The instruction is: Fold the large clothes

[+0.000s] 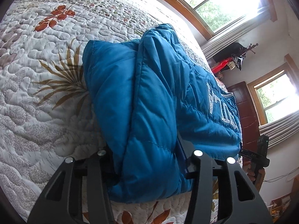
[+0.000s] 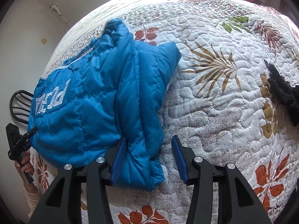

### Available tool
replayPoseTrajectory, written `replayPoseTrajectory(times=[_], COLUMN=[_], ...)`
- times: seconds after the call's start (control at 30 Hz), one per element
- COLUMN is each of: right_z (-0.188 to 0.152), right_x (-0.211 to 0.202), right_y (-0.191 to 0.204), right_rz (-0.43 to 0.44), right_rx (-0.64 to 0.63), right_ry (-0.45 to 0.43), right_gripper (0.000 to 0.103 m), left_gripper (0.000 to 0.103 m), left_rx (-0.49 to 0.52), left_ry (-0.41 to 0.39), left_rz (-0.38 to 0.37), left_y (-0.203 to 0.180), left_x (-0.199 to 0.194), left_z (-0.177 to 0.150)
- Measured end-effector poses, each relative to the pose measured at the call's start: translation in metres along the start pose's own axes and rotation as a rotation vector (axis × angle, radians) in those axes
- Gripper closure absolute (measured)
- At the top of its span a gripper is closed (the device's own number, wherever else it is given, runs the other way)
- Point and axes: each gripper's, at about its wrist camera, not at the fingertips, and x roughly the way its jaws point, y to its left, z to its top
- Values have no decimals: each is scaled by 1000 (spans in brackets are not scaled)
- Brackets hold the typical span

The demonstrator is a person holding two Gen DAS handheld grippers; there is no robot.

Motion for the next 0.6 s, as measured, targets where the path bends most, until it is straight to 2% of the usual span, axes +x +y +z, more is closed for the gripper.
replayPoseTrajectory(times=[0.07,0.17,0.33,0.43,0.6], right_z=[1,4,10,9,3], right_x=[1,7,15,14,8], right_y=[0,-5,-14,-9,10], right_rz=[1,46,135,118,62], right_rx=[1,20,62,45,-22], right_ry=[1,16,44,38,14], right_gripper=[48,47,58,62,78], left_gripper=[61,63,68,70,75], left_rx=[5,16,7,0,7], left_ry=[-3,-8,-16,-18,-41], left_rz=[-2,5,-15,-31,-52], left_y=[1,-2,-4,-1,-3], left_x=[-2,-4,-7,-9,-22], left_z=[-1,-4,-5,-4,-8])
